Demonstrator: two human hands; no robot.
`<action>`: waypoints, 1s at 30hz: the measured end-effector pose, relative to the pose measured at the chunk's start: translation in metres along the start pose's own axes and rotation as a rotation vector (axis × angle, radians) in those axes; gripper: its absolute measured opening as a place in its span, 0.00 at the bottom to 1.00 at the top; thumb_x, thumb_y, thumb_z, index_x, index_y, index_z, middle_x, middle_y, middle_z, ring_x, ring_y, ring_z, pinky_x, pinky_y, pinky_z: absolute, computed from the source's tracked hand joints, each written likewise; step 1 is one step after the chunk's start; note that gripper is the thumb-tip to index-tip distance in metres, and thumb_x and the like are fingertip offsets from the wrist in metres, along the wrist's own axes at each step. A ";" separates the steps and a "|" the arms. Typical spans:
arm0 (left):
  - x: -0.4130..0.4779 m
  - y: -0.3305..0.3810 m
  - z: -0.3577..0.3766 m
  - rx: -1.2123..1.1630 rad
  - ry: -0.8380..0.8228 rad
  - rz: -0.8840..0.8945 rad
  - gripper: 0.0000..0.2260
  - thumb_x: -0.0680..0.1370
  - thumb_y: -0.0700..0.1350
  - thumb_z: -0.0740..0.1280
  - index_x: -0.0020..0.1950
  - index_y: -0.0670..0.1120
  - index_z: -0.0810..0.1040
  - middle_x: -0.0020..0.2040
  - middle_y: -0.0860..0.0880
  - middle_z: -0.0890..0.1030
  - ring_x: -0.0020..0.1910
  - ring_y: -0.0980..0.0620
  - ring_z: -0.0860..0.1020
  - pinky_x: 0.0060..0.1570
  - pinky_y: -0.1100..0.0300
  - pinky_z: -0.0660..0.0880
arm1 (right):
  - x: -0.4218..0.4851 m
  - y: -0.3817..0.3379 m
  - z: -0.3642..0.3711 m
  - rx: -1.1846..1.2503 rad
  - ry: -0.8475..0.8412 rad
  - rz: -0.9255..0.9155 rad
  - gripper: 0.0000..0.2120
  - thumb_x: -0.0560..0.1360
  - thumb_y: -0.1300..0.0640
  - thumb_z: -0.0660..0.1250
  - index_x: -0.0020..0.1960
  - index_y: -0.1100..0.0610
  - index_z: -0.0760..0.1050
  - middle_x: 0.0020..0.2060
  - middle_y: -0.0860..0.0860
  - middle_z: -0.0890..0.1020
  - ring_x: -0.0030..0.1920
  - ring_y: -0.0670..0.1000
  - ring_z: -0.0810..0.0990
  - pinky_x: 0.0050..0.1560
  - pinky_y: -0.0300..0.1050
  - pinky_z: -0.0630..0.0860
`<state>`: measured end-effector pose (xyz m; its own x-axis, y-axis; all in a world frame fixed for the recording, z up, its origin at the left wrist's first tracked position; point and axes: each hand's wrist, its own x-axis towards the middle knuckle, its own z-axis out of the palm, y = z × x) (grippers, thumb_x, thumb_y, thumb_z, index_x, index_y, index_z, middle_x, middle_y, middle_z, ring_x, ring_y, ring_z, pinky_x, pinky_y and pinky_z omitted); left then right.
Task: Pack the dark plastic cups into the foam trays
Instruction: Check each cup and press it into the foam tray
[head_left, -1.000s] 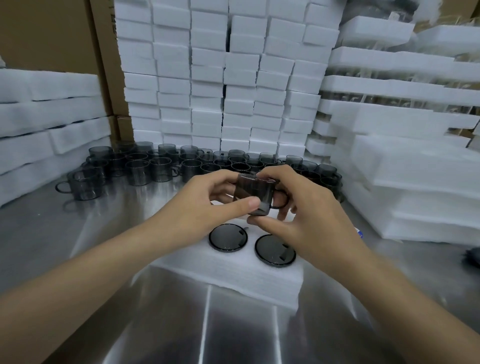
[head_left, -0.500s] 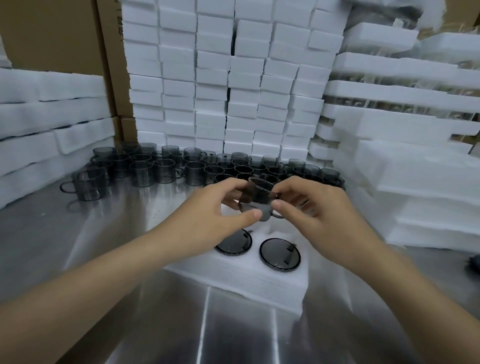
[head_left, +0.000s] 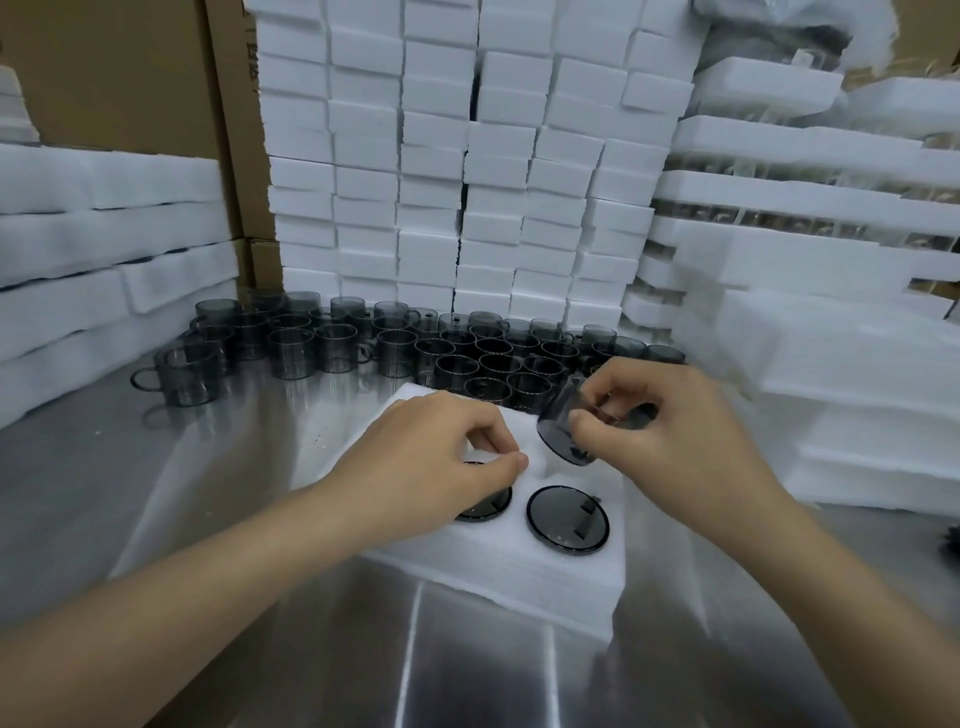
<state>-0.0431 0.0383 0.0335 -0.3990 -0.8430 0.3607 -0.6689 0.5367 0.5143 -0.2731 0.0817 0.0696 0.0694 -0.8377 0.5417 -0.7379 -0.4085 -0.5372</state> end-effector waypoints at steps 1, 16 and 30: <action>-0.001 0.001 0.000 0.003 0.004 -0.003 0.07 0.79 0.62 0.71 0.47 0.62 0.84 0.49 0.69 0.82 0.55 0.68 0.78 0.56 0.60 0.76 | -0.001 -0.001 0.001 -0.048 -0.004 -0.015 0.06 0.71 0.51 0.76 0.38 0.46 0.79 0.33 0.41 0.83 0.40 0.44 0.81 0.38 0.32 0.70; -0.008 0.013 0.001 0.101 0.017 -0.042 0.09 0.81 0.62 0.65 0.49 0.62 0.82 0.50 0.64 0.83 0.55 0.62 0.78 0.57 0.54 0.77 | -0.001 0.000 -0.006 -0.120 -0.331 -0.019 0.08 0.77 0.42 0.67 0.48 0.44 0.82 0.44 0.37 0.87 0.49 0.41 0.84 0.55 0.49 0.80; -0.009 0.013 0.001 0.140 0.008 -0.017 0.09 0.81 0.63 0.62 0.52 0.63 0.81 0.51 0.63 0.82 0.56 0.62 0.76 0.56 0.56 0.74 | -0.001 -0.001 0.007 -0.123 -0.217 0.066 0.17 0.73 0.33 0.74 0.46 0.46 0.80 0.39 0.41 0.86 0.44 0.42 0.84 0.51 0.52 0.82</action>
<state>-0.0490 0.0533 0.0360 -0.3820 -0.8515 0.3591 -0.7568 0.5112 0.4072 -0.2674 0.0808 0.0652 0.1509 -0.9248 0.3492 -0.8210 -0.3140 -0.4768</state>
